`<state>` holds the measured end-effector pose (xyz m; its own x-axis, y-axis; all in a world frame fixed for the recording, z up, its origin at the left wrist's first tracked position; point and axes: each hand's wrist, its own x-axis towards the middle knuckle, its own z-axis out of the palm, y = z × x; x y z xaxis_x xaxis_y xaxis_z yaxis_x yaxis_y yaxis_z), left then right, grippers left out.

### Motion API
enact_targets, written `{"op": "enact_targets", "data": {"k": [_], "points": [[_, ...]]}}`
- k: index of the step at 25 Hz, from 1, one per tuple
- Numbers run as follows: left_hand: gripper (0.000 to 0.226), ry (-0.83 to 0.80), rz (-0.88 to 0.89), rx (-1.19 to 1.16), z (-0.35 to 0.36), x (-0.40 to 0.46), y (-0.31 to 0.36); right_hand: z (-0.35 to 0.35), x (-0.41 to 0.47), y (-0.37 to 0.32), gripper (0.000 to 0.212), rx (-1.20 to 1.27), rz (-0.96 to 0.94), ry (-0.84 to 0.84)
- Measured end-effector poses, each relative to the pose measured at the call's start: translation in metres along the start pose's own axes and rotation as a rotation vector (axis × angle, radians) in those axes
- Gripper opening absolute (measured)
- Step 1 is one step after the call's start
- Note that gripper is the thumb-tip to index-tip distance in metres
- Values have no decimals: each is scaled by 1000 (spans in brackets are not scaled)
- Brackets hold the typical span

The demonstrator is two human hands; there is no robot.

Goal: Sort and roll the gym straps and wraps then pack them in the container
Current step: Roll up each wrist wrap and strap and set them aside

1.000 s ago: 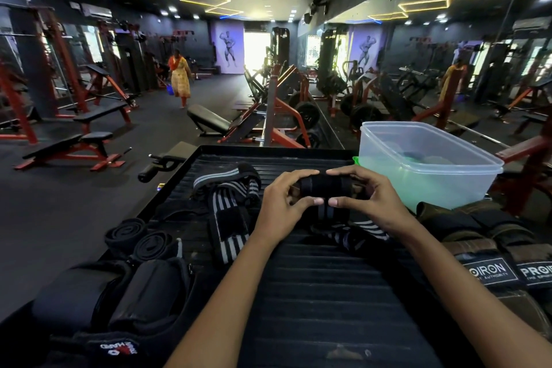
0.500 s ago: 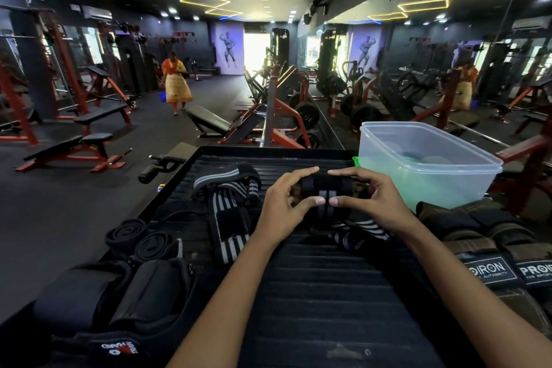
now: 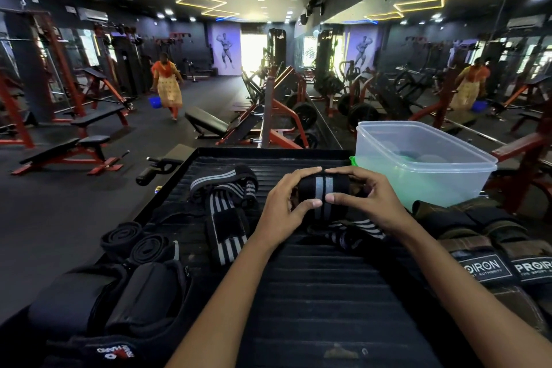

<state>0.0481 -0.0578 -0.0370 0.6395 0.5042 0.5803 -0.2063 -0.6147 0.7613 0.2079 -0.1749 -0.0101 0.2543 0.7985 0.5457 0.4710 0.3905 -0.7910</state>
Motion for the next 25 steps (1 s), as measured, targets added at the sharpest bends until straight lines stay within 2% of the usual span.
{"op": "enact_targets", "data": {"k": [5, 11, 16, 21, 25], "points": [[40, 47, -15, -23, -1, -1, 5, 4, 1, -1, 52, 23, -18, -28], [49, -2, -1, -11, 2, 0, 4, 0, 1, 0, 48, 34, 7, 17], [44, 58, 3, -13, 0, 0, 4, 6, 1, 0, 52, 52, 9, -18], [49, 31, 21, 4, 1, 0, 2, 4, 1, 1, 45, 29, 22, 25], [44, 58, 14, -41, -2, 1, 4, 5, 1, 2, 46, 46, 40, 18]]}}
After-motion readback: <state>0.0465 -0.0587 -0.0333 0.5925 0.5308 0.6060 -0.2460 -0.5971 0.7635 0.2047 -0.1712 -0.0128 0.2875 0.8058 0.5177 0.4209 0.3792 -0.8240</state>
